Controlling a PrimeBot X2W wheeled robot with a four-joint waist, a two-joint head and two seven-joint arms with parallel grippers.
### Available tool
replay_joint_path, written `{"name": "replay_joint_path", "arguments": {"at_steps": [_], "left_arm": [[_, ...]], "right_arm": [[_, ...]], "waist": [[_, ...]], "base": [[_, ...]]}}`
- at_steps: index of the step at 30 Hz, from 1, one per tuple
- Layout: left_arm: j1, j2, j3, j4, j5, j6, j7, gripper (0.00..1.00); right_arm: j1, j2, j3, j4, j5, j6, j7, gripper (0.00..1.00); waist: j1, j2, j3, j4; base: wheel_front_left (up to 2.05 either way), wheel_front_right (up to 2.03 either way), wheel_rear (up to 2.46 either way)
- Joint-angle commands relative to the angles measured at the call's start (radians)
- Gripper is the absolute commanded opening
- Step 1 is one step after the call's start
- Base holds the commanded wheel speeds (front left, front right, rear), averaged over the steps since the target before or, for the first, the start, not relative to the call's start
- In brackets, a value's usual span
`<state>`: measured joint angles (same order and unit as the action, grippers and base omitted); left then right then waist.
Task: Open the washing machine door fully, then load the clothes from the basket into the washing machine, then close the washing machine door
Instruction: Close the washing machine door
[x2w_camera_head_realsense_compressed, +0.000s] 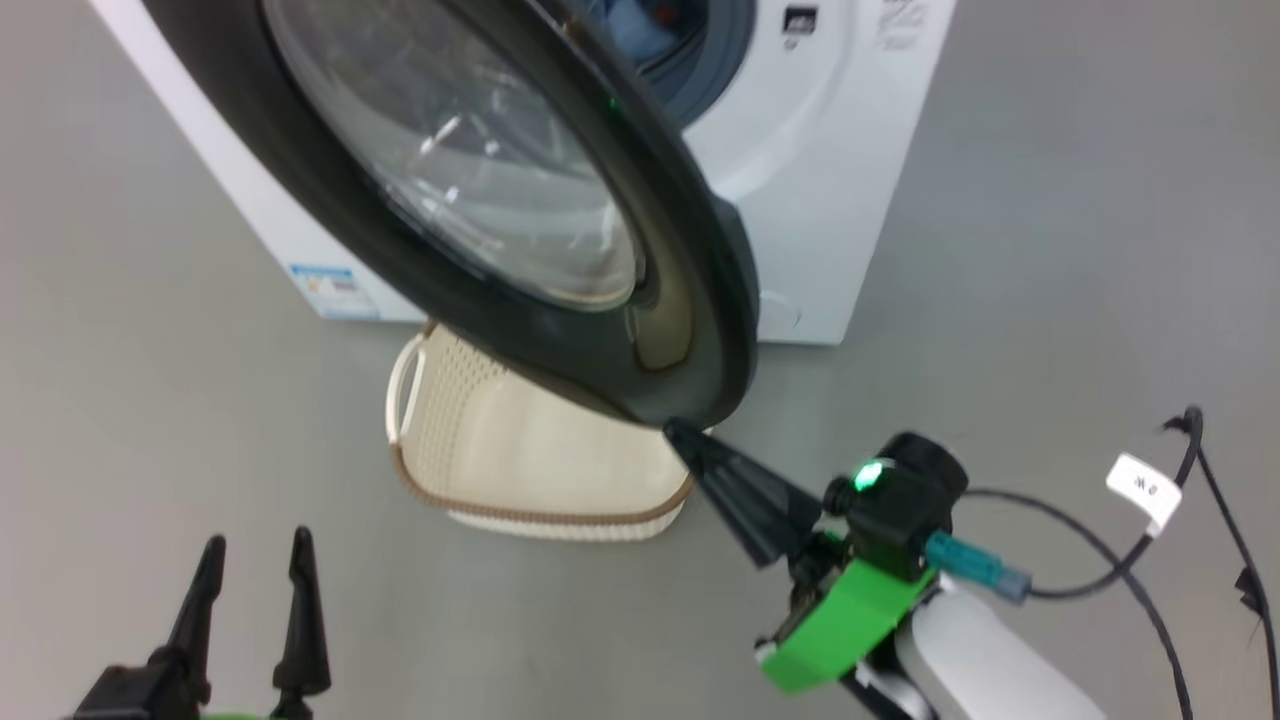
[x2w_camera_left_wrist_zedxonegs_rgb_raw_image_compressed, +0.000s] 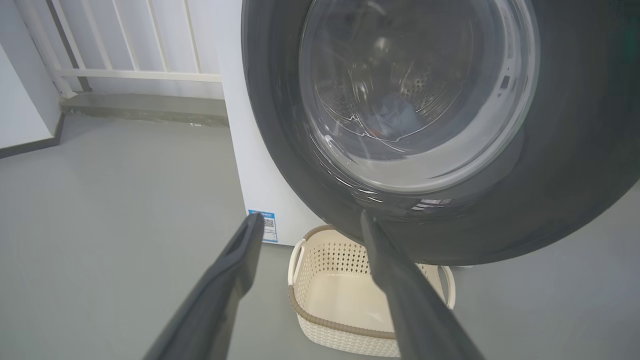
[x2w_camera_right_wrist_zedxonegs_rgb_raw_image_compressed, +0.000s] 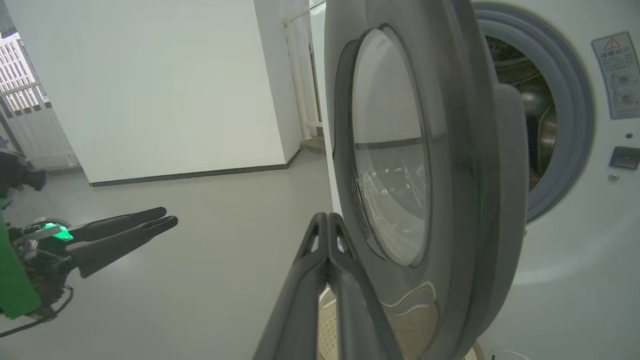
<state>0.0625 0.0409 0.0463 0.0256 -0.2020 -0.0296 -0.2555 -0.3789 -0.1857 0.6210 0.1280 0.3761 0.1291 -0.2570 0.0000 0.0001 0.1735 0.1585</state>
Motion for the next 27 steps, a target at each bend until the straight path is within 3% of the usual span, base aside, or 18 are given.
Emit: {"name": "replay_joint_path", "arguments": {"at_steps": [1,8,15,27], "left_arm": [[-0.046,0.009,0.024,-0.029,-0.007,0.006,-0.006,1.00],[-0.114,0.009,-0.013,-0.032,-0.018,0.007,-0.006,1.00],[-0.154,0.009,-0.039,-0.033,-0.021,0.002,-0.006,1.00],[-0.201,0.009,-0.076,-0.062,-0.035,-0.004,-0.006,1.00]], "right_arm": [[-0.044,0.029,-0.004,-0.004,-0.011,0.002,-0.005,0.00],[-0.116,0.054,-0.079,0.075,-0.054,0.002,-0.005,0.00],[-0.157,0.076,-0.218,0.115,-0.086,0.002,-0.005,0.00],[-0.314,0.055,-0.396,0.172,-0.105,0.002,-0.005,0.00]], "waist": [[0.0000,-0.0001,0.068,0.044],[0.0000,-0.0001,0.145,0.076],[0.0000,-0.0001,0.186,0.089],[0.0000,-0.0001,0.288,0.124]], "base": [[0.00,0.00,0.00],[0.00,0.00,0.00],[0.00,0.00,0.00],[0.00,0.00,0.00]]}}
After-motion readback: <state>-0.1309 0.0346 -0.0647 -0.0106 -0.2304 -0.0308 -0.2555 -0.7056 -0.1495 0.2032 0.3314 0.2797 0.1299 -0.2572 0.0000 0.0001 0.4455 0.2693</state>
